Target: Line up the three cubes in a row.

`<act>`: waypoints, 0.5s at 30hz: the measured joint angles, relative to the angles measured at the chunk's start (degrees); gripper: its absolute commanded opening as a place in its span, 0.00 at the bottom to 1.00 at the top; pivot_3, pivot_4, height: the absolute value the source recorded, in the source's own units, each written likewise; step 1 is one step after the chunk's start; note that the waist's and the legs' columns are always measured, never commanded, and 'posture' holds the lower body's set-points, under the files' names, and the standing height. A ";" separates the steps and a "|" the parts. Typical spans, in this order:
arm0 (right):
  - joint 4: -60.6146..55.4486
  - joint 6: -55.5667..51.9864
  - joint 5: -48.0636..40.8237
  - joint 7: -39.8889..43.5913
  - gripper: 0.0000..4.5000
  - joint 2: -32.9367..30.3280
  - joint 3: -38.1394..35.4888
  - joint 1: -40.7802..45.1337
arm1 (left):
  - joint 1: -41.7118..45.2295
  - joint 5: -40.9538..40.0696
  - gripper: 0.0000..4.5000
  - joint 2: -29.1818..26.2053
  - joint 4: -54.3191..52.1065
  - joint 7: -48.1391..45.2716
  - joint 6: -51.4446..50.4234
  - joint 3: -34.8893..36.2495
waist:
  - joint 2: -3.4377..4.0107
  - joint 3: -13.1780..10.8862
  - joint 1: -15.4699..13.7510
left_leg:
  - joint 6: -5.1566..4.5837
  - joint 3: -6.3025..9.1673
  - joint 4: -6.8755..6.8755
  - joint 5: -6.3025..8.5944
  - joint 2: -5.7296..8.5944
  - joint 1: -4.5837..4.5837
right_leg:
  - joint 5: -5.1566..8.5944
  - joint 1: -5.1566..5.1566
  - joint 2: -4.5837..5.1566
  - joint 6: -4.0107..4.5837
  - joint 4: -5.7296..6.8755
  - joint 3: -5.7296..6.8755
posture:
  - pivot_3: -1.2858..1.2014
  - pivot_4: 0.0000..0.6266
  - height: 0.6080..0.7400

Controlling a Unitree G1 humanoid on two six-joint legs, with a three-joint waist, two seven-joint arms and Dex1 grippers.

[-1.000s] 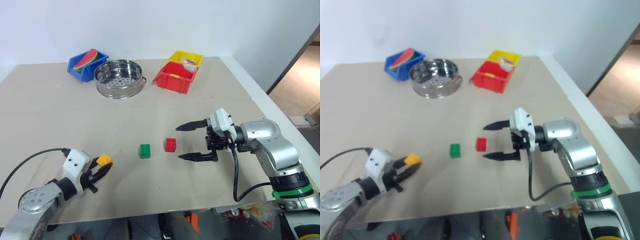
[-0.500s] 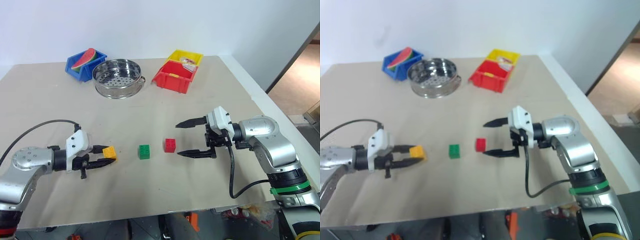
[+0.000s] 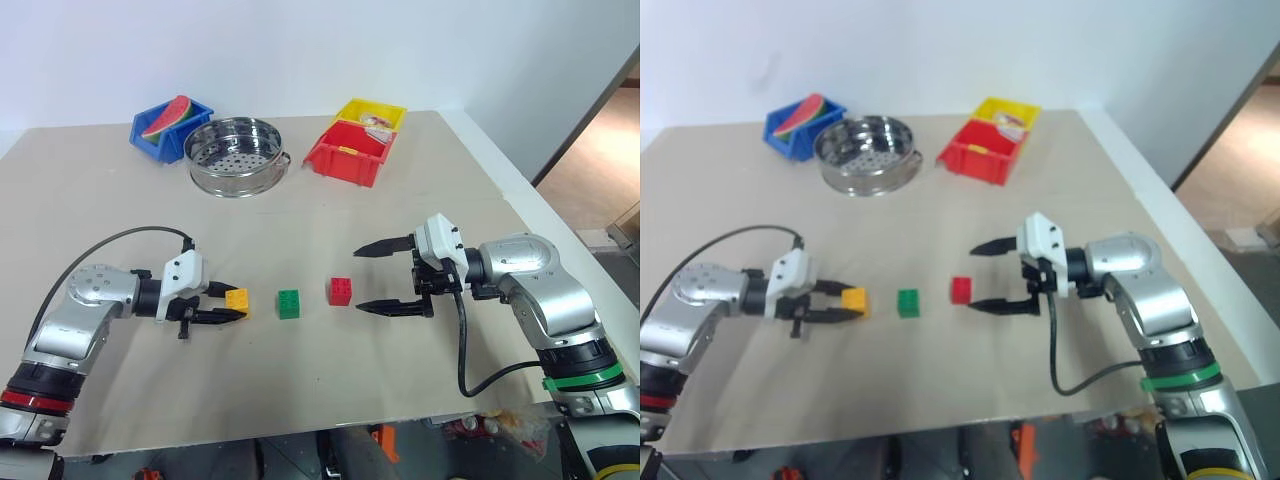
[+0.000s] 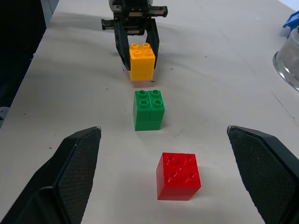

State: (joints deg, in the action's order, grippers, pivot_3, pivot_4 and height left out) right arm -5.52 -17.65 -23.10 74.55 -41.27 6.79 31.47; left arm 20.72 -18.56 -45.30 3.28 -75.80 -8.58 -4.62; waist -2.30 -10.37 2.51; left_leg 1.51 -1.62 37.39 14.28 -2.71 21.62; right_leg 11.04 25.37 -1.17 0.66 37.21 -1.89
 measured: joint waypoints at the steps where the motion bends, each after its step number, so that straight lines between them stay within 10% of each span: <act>1: -0.05 -0.68 -0.38 -0.42 1.00 0.01 -0.15 0.00 | 0.00 0.05 0.29 0.00 0.02 -0.04 -0.04 -0.09 | 0.00 0.00 0.00 | 0.00 0.00 0.00 0.00 0.00 0.00 | 0.00 0.00 0.00 0.00 0.00 0.00 | 0.52 0.24 1.00; 15: -0.05 -1.18 -0.62 -1.37 1.00 0.15 -0.40 0.01 | -0.07 2.08 0.29 1.06 1.59 0.27 1.40 -1.54 | 0.00 0.00 -0.02 | 0.00 0.00 0.01 0.00 0.00 0.00 | -0.01 -0.01 0.00 -0.02 0.00 -0.01 | 0.52 0.24 1.00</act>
State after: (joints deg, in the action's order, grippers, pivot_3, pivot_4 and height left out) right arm -5.58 -18.84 -23.73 73.18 -41.13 6.40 31.48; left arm 20.64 -16.48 -44.25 4.87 -75.54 -7.18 -6.16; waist -2.30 -10.36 2.50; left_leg 1.51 -1.63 37.40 14.28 -2.70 21.62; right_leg 11.03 25.36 -1.17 0.64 37.22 -1.89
